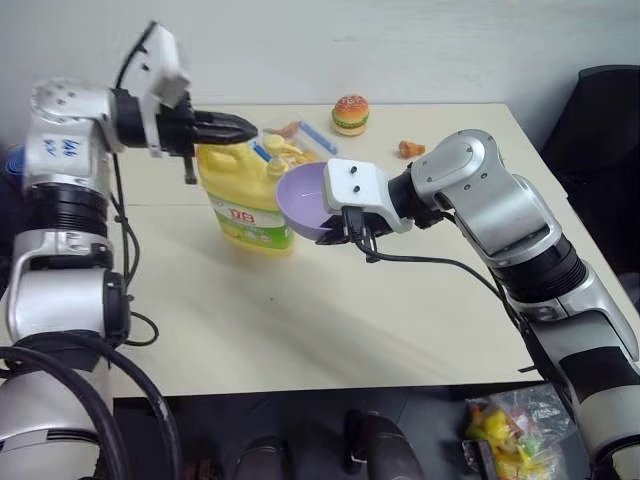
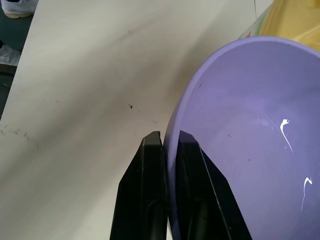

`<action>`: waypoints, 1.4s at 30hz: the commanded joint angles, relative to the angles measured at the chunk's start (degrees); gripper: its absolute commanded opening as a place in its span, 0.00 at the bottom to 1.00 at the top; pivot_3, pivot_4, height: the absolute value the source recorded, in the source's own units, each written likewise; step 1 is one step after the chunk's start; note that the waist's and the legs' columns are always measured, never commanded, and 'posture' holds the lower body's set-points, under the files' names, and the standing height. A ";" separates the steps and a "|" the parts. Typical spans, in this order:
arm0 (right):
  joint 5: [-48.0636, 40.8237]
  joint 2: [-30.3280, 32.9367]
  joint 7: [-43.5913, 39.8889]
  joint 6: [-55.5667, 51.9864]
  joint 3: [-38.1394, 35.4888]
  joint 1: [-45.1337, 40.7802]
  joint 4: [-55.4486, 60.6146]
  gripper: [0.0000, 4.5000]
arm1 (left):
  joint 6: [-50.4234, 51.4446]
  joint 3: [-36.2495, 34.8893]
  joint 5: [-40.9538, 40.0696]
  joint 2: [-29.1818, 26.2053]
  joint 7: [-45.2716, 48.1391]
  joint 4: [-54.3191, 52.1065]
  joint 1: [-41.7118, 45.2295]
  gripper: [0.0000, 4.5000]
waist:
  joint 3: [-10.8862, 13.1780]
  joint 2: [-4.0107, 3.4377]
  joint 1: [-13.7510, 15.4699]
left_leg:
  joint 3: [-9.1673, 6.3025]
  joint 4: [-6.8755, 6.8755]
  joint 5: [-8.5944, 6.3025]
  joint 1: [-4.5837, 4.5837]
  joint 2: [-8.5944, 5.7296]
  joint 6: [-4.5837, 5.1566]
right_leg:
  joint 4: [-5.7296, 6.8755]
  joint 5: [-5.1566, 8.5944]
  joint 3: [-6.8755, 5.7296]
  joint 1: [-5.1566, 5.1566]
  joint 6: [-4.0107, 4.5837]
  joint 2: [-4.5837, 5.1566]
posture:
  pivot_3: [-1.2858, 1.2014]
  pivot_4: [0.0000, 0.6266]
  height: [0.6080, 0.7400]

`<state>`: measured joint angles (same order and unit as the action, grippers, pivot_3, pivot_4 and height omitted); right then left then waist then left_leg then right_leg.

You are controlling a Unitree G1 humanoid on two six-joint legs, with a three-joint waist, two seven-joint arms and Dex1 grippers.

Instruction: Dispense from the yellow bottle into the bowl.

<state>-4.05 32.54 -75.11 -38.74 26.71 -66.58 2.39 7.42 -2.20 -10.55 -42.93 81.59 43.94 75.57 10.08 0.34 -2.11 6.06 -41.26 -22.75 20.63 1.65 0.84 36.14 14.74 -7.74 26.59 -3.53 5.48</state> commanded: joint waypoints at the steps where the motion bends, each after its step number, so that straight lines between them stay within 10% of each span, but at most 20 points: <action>1: -0.02 0.59 0.38 1.15 -1.34 -0.70 1.56 0.00 | 0.95 -1.32 -0.95 -0.59 -2.06 -3.02 2.51 0.02 | 0.00 0.00 0.09 | 0.00 -0.02 0.00 0.00 0.00 0.00 | 0.01 0.00 0.00 -0.01 0.00 0.01 | 0.52 0.24 1.00; 16: 1.08 1.26 -0.02 3.19 -1.25 -2.09 -0.67 0.00 | 1.20 -0.38 1.57 10.47 -21.27 -2.28 -0.14 0.02 | 0.02 0.03 0.11 | 0.01 -0.05 0.02 -0.01 -0.06 0.02 | 0.04 -0.04 0.03 -0.03 -0.07 -0.02 | 0.52 0.24 1.00; 42: 5.08 -1.19 2.33 11.00 -2.50 -5.71 -13.07 0.00 | 3.64 4.12 3.38 13.18 -21.93 -7.46 -6.54 0.02 | 0.02 0.03 0.32 | 0.01 -0.07 0.02 -0.03 0.00 0.02 | 0.06 -0.04 0.06 -0.06 -0.07 0.04 | 0.52 0.24 1.00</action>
<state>1.01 31.44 -72.93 -28.77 26.55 -69.88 -11.78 10.98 0.58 -8.32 -29.92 59.39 37.36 70.24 10.10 0.36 -1.79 6.07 -41.34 -22.72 20.60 1.65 0.85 36.20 14.70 -7.68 26.52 -3.61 5.52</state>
